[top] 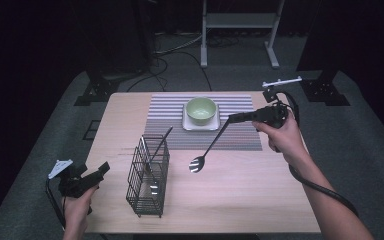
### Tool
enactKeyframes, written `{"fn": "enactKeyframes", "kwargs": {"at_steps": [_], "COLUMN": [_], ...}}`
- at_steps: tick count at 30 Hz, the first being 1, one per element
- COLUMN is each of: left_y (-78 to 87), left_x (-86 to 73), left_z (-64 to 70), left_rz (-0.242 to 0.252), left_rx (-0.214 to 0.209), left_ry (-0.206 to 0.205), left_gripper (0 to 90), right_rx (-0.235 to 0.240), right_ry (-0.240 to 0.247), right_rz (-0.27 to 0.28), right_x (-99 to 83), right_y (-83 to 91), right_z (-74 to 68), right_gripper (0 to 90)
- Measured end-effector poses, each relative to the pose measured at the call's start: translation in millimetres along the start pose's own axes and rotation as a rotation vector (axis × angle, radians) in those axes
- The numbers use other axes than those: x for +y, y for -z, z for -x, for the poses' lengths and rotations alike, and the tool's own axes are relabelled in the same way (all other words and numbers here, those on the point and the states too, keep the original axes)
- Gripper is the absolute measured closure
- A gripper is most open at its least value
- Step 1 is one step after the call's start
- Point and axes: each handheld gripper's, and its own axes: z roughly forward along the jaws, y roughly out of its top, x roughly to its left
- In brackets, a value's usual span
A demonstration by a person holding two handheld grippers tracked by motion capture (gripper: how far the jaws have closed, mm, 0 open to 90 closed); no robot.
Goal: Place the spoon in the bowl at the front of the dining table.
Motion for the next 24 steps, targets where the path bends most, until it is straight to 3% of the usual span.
{"fn": "enactKeyframes", "kwargs": {"at_steps": [24], "left_y": [-0.2], "left_x": [0.3], "left_z": [0.5], "left_rz": [-0.003], "left_rx": [-0.003], "left_ry": [-0.005], "left_gripper": [1.0], "right_rx": [-0.094], "right_ry": [-0.067], "right_rz": [0.044], "right_x": [0.5], "right_y": [-5.2], "right_z": [33.6], "right_gripper": [89.4]}}
